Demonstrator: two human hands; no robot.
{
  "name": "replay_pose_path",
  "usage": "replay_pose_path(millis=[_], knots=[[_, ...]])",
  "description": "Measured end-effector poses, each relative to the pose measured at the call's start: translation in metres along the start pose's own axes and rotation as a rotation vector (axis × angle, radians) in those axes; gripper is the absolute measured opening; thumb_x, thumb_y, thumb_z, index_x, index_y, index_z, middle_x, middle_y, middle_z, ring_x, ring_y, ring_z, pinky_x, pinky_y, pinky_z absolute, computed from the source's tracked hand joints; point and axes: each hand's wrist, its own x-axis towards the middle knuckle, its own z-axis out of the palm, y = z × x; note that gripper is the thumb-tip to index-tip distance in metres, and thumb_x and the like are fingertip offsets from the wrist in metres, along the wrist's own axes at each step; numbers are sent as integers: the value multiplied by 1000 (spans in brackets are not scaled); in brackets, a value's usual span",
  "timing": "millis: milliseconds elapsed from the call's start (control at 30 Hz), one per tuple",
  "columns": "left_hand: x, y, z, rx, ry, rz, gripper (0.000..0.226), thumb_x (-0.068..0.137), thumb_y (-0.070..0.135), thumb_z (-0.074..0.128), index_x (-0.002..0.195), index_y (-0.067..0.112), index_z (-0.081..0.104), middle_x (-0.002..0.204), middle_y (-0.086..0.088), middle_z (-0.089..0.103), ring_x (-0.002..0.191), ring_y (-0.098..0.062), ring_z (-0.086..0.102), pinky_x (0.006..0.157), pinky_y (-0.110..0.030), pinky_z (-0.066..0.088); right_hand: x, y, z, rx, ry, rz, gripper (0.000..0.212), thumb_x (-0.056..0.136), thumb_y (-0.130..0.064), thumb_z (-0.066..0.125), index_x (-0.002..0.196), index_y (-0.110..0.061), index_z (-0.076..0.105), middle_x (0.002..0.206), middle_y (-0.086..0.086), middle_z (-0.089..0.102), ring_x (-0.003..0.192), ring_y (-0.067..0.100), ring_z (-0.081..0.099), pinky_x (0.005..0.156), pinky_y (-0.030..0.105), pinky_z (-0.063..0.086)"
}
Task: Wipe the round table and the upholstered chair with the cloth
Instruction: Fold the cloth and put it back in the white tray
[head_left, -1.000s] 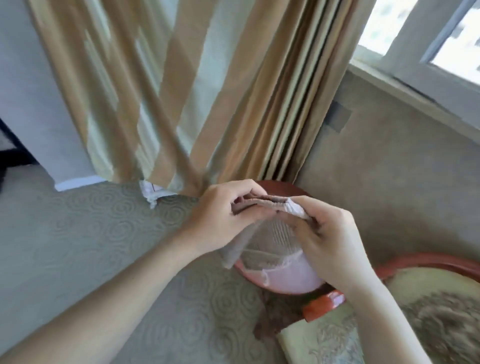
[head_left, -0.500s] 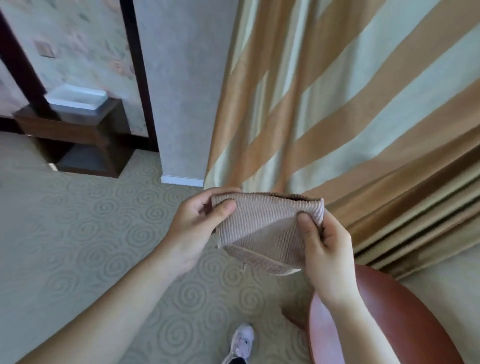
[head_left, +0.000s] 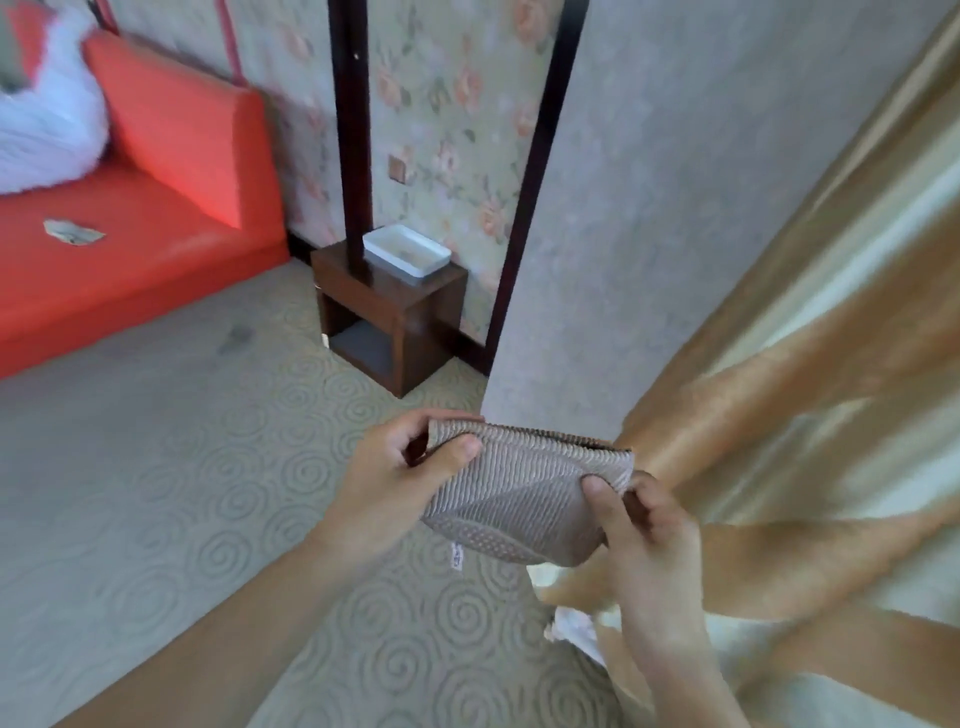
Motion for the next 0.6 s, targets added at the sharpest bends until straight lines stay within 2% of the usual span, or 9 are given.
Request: replay_pose_path(millis=[67, 133, 200, 233, 267, 367, 433, 533, 600], knots=[[37, -9, -18, -27, 99, 8, 16, 75, 41, 75, 89, 35, 77, 88, 5, 76, 85, -8, 70, 75, -24, 55, 36, -8, 30, 37, -76, -34, 13, 96, -23, 64, 86, -20, 72, 78, -1, 73, 74, 7, 63, 67, 24, 49], [76, -20, -39, -80, 149, -23, 8, 87, 34, 70, 86, 31, 76, 83, 8, 74, 81, -3, 67, 70, -17, 52, 72, -12, 68, 40, -148, -42, 17, 95, -32, 58, 91, -23, 71, 81, -5, 72, 76, 4, 63, 66, 16, 48], [116, -39, -63, -122, 180, -99, 24, 99, 34, 60, 82, 26, 76, 75, 15, 71, 72, 4, 66, 64, -12, 49, 109, -10, 110, 22, -200, -30, 20, 100, -34, 53, 96, -27, 71, 87, -7, 73, 83, 5, 66, 71, 20, 51], [138, -52, -76, -145, 183, -182, 30, 101, 38, 55, 85, 24, 75, 76, 17, 72, 73, 4, 67, 67, -14, 50, 129, -6, 133, 11, -194, -23, 21, 102, -32, 51, 97, -29, 71, 91, -8, 74, 86, 6, 67, 75, 25, 53], [159, -66, -89, -189, 183, -304, 33, 101, 44, 52, 91, 24, 77, 85, 14, 76, 82, 0, 71, 74, -20, 53, 148, -3, 155, -1, -175, -16, 22, 103, -30, 49, 98, -30, 71, 92, -8, 74, 89, 8, 67, 78, 31, 54], [223, -106, -129, -290, 114, -637, 53, 91, 65, 53, 121, 25, 71, 118, 3, 75, 112, -19, 69, 104, -45, 50, 203, 8, 224, -34, -131, 37, 24, 104, -32, 47, 95, -33, 70, 90, -4, 73, 89, 16, 68, 84, 47, 56], [262, -119, -154, -306, 19, -734, 70, 78, 73, 64, 128, 24, 66, 123, 2, 73, 116, -20, 67, 109, -46, 46, 238, 16, 264, -27, -101, 104, 24, 104, -33, 48, 94, -31, 69, 90, 4, 72, 90, 25, 68, 86, 54, 54], [316, -130, -183, -346, -131, -795, 68, 76, 59, 78, 128, 18, 67, 123, -2, 73, 115, -20, 68, 101, -40, 51, 292, 22, 313, 7, -95, 231, 23, 102, -36, 49, 99, -28, 70, 97, 1, 74, 96, 23, 68, 91, 54, 53], [354, -135, -197, -370, -125, -797, 54, 86, 44, 76, 127, 10, 66, 119, -9, 74, 107, -24, 71, 80, -35, 57, 326, 25, 338, 30, -82, 293, 20, 101, -35, 52, 112, -29, 67, 112, -2, 72, 107, 19, 66, 98, 51, 52]])
